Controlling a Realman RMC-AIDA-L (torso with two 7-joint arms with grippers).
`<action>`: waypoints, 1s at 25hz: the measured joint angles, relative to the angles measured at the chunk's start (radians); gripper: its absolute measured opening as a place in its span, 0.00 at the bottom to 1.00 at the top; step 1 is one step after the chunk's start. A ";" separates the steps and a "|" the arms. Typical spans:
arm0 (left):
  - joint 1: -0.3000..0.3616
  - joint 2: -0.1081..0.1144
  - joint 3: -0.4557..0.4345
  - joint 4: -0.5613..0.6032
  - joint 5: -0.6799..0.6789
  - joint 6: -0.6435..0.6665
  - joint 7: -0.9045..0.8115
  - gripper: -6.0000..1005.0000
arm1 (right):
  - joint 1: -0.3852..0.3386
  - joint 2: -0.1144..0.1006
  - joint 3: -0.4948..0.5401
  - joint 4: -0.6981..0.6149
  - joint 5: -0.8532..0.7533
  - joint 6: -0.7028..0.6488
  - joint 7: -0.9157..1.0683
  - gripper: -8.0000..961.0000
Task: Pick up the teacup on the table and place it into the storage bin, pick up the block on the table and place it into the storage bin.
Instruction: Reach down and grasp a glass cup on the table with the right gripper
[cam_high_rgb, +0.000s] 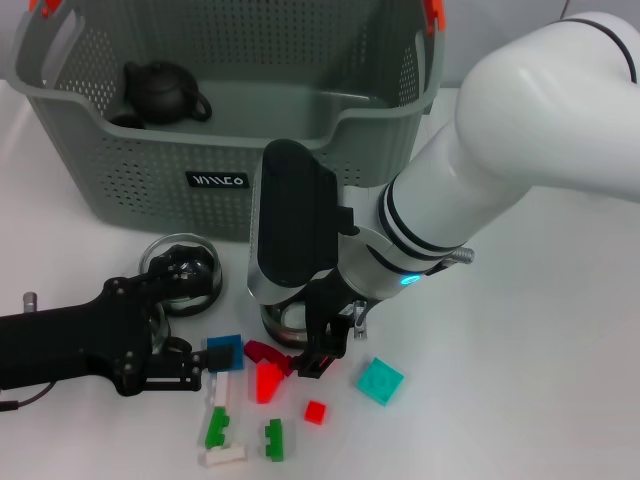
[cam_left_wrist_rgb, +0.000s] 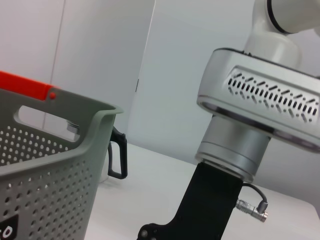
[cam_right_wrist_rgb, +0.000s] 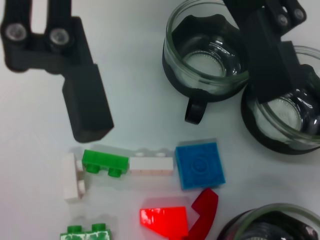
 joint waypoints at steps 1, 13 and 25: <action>0.000 0.000 0.000 0.000 0.001 0.001 0.000 0.93 | 0.001 0.000 -0.003 0.002 0.001 0.004 0.000 0.92; 0.000 0.005 0.047 0.006 0.030 0.004 0.002 0.93 | 0.002 -0.002 -0.007 0.008 0.004 0.009 0.008 0.88; -0.001 -0.009 0.085 0.001 0.060 -0.075 0.002 0.93 | 0.004 -0.006 -0.002 0.023 0.002 0.003 0.009 0.69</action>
